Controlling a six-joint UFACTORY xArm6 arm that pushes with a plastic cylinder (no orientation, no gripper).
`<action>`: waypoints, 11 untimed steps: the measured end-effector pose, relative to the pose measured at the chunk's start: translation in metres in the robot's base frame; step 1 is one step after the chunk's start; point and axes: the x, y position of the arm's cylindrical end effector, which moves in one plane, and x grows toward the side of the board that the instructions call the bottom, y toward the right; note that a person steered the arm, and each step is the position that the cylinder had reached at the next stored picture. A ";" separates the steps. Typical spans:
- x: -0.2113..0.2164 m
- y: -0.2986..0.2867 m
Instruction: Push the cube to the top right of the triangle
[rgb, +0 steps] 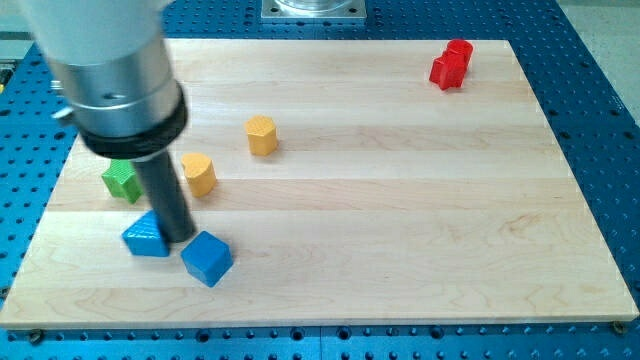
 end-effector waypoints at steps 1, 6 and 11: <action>0.007 -0.042; 0.049 0.033; 0.001 0.060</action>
